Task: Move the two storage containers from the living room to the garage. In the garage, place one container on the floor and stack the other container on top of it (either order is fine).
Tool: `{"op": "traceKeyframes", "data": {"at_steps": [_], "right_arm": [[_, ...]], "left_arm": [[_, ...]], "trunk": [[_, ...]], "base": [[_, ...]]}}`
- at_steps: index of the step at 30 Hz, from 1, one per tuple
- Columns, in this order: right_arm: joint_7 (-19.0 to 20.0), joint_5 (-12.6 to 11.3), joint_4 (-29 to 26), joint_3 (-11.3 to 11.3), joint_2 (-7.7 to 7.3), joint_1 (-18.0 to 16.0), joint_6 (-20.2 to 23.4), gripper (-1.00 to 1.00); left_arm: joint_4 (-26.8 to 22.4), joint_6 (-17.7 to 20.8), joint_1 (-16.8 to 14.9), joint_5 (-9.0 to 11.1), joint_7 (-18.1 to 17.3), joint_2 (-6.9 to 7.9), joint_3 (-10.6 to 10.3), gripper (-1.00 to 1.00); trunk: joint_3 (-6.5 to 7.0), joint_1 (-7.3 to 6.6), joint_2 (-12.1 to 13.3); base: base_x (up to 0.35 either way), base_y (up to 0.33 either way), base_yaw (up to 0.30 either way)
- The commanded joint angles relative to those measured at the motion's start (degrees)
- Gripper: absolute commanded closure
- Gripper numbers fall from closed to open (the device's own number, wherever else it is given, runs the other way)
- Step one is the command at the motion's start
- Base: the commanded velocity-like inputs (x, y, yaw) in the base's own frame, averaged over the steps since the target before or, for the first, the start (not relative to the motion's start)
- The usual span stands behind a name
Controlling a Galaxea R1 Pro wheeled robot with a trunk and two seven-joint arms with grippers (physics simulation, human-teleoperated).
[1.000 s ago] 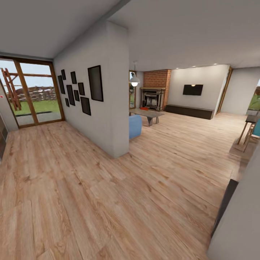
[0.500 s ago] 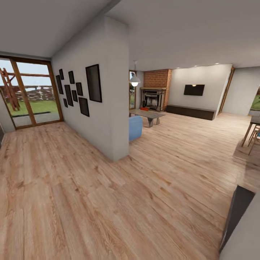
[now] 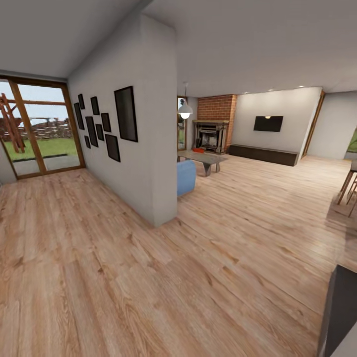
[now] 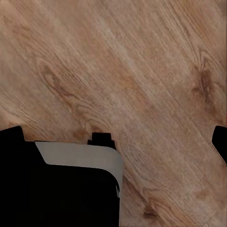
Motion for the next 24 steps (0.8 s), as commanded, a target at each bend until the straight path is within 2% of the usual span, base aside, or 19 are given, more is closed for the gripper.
{"op": "traceKeyframes", "data": {"at_steps": [1, 7, 24], "right_arm": [[0.0, -0.3, 0.1, 0.4, 0.02, -0.1, -0.3, -1.0], [-0.1, -0.4, 0.1, 0.4, 0.07, -0.1, -0.3, -1.0], [0.0, -0.3, 0.1, 0.4, -0.01, -0.1, -0.2, -1.0]], "left_arm": [[0.0, 0.0, 0.0, 0.4, 0.1, 0.0, -0.3, -1.0], [0.0, 0.0, 0.0, 0.4, 0.1, 0.0, -0.3, -1.0], [0.0, 0.0, 0.0, 0.4, 0.1, 0.0, -0.3, -1.0]], "trunk": [[-0.07, 0.04, 0.0], [-0.07, 0.04, 0.0], [-0.07, 0.04, 0.0]], "base": [[0.321, 0.0, 0.0], [0.321, 0.0, -0.106], [0.321, 0.0, -0.283]]}}
